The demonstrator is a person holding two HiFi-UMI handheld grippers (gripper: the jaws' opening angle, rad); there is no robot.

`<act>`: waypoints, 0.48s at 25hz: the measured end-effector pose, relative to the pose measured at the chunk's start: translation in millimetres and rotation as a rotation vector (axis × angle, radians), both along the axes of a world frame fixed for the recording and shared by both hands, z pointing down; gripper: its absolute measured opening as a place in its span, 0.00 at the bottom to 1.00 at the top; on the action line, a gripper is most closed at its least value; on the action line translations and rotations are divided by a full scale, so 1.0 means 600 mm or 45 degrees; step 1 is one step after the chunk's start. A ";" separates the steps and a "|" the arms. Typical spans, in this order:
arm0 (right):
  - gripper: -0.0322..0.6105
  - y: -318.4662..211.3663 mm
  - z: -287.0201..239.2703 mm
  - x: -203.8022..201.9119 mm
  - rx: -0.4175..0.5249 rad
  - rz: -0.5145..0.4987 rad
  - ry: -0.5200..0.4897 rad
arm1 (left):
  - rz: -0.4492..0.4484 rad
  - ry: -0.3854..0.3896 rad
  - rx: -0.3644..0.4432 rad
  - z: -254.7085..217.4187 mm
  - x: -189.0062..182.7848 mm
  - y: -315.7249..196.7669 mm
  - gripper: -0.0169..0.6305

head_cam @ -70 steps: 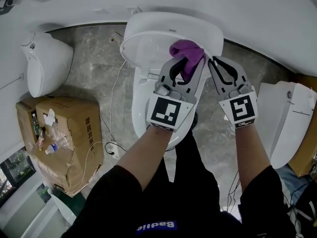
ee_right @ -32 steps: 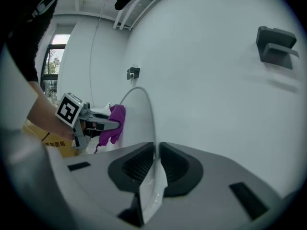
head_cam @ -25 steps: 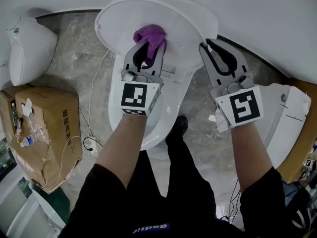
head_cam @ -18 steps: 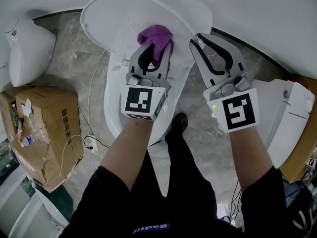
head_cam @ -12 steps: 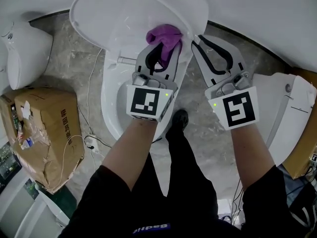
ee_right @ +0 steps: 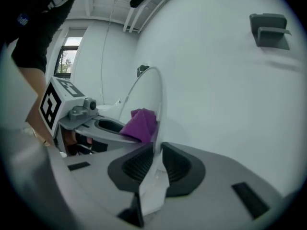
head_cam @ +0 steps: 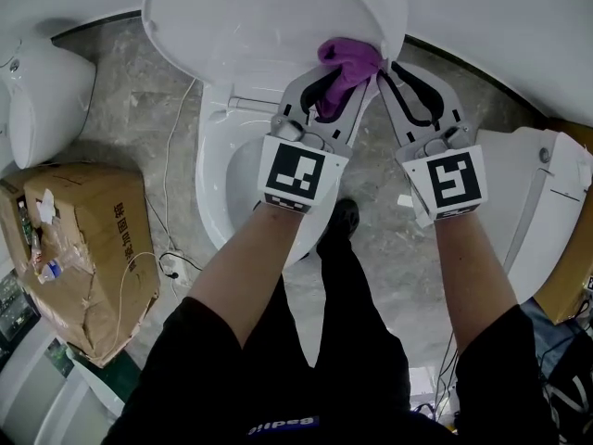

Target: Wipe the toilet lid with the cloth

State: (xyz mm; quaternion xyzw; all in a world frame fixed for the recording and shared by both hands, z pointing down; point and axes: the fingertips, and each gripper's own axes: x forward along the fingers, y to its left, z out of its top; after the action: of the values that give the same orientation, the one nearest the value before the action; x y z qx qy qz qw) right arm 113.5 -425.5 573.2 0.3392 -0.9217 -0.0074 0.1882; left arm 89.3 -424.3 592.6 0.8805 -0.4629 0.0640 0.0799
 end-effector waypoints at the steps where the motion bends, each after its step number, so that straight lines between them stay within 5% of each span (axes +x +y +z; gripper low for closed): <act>1: 0.11 -0.001 0.004 0.004 -0.010 0.020 0.004 | -0.015 0.005 -0.010 0.002 -0.016 -0.001 0.15; 6: 0.11 -0.005 0.014 0.014 -0.027 0.073 0.041 | -0.159 0.019 -0.053 0.019 -0.141 -0.016 0.15; 12: 0.11 -0.007 0.017 0.017 -0.041 0.085 0.101 | -0.185 -0.019 -0.060 0.021 -0.251 -0.029 0.15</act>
State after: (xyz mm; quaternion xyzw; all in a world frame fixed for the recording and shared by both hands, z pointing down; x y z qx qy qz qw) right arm 124.0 -429.4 583.3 0.3660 -0.9017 0.0003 0.2300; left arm -61.4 -441.6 605.1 0.8419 -0.5246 0.0754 0.1017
